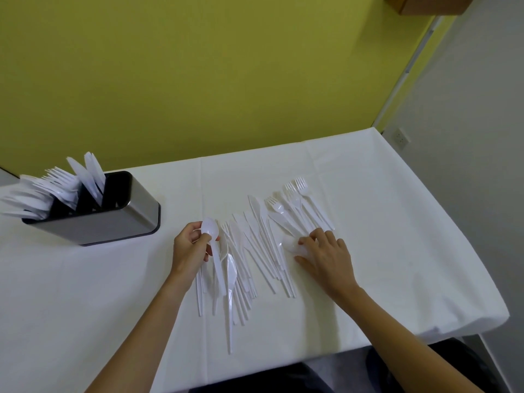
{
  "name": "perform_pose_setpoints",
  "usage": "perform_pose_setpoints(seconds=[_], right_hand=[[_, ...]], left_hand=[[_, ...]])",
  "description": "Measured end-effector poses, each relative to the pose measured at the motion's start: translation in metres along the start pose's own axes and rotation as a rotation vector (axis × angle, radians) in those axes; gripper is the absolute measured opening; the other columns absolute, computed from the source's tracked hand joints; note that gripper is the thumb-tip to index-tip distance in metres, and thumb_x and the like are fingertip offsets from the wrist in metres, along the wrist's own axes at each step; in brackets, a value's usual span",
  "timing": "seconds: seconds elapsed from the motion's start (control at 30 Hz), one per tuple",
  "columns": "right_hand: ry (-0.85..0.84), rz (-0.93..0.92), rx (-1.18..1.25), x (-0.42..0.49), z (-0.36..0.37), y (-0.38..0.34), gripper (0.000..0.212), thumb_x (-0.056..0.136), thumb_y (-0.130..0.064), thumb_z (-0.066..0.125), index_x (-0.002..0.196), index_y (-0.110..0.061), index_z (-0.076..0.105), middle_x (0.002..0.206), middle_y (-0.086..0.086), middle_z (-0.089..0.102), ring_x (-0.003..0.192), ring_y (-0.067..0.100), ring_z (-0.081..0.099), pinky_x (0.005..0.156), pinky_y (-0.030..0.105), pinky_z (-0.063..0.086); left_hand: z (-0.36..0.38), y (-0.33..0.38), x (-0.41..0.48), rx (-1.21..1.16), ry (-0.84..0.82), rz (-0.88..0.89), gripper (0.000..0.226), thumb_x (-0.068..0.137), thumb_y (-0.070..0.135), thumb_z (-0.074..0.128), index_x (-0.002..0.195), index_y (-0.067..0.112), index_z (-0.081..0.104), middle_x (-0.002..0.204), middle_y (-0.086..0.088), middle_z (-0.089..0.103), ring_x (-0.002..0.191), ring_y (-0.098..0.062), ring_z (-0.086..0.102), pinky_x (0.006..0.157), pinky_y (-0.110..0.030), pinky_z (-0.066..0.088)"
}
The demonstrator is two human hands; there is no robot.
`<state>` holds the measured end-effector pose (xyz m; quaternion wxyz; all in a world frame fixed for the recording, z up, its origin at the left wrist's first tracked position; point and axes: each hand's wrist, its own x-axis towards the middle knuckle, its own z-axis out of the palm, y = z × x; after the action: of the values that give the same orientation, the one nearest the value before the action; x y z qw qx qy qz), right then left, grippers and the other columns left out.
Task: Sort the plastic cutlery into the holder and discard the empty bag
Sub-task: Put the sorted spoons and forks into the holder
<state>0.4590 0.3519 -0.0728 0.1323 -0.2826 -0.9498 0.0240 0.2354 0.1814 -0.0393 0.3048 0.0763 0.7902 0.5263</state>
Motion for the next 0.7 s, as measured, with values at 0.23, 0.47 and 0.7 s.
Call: perform_pose_setpoints(seconds=[0.23,0.47,0.7], right_hand=[[0.024,0.150,-0.011,0.016,0.004,-0.005,0.017,0.075,-0.009,0.074,0.063,-0.009,0.061,0.069,0.004,0.055,0.057,0.022,0.051,0.044,0.029,0.036],[0.045,0.453,0.207,0.031,-0.005,-0.001,0.015,0.089,-0.016,0.058,0.077,-0.009,0.063,0.078,0.002,0.057,0.072,0.020,0.055,0.046,0.028,0.041],[-0.241,0.400,0.141,0.036,-0.010,-0.006,0.020,0.094,-0.019,0.040,0.081,-0.009,0.052,0.073,0.005,0.061,0.061,0.023,0.056,0.055,0.032,0.045]], left_hand=[[-0.008,0.000,0.001,0.015,0.025,-0.013,0.026,0.087,0.002,0.049,0.109,0.011,0.059,0.086,-0.011,0.071,0.058,-0.018,0.047,0.052,-0.027,0.040],[-0.011,0.000,-0.002,-0.015,0.028,-0.021,0.021,0.087,0.003,0.050,0.102,0.012,0.060,0.081,-0.008,0.071,0.059,-0.020,0.045,0.052,-0.027,0.037],[-0.004,0.000,-0.003,-0.011,0.016,-0.030,0.021,0.088,0.004,0.050,0.104,0.013,0.060,0.085,-0.010,0.071,0.057,-0.016,0.046,0.052,-0.026,0.039]])
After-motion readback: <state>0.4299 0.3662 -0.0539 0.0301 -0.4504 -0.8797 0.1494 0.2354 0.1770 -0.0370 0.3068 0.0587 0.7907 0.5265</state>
